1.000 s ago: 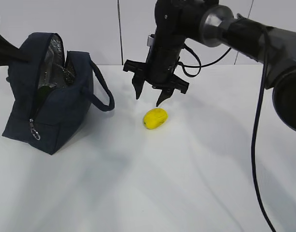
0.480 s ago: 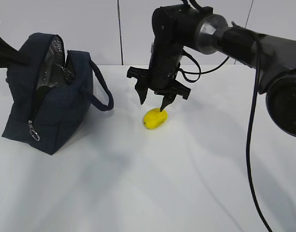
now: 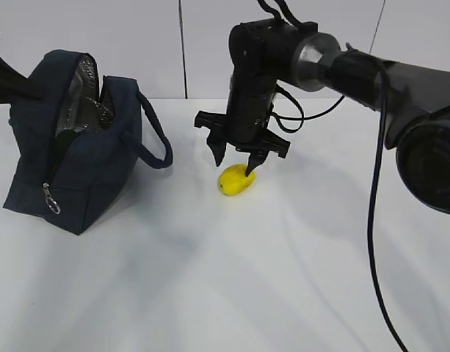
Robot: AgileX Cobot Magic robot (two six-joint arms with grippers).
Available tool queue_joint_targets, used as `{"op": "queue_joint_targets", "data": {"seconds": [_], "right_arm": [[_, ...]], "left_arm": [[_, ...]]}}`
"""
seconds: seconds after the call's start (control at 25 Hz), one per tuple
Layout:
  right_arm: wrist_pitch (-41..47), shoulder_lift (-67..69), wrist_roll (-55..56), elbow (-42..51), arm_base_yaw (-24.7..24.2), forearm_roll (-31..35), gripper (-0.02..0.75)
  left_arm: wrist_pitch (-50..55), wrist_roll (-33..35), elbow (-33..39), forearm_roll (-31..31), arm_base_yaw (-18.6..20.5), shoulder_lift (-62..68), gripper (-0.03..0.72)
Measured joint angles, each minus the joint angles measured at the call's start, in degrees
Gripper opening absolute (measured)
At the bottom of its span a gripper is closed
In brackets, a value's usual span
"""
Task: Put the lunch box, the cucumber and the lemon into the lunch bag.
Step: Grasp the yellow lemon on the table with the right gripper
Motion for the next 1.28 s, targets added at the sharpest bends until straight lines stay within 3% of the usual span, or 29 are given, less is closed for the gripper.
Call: {"op": "queue_joint_targets", "data": {"seconds": [1.0,1.28], "right_arm": [[0.0,3.1,-4.6,0.0,0.0,1.8,0.439],[0.0,3.1,-6.2,0.0,0.0,1.8,0.36]], "left_arm": [[0.0,0.0,0.0,0.1,0.0,0.0,-0.001],[0.0,0.0,0.0,0.1,0.0,0.0,-0.001]]}}
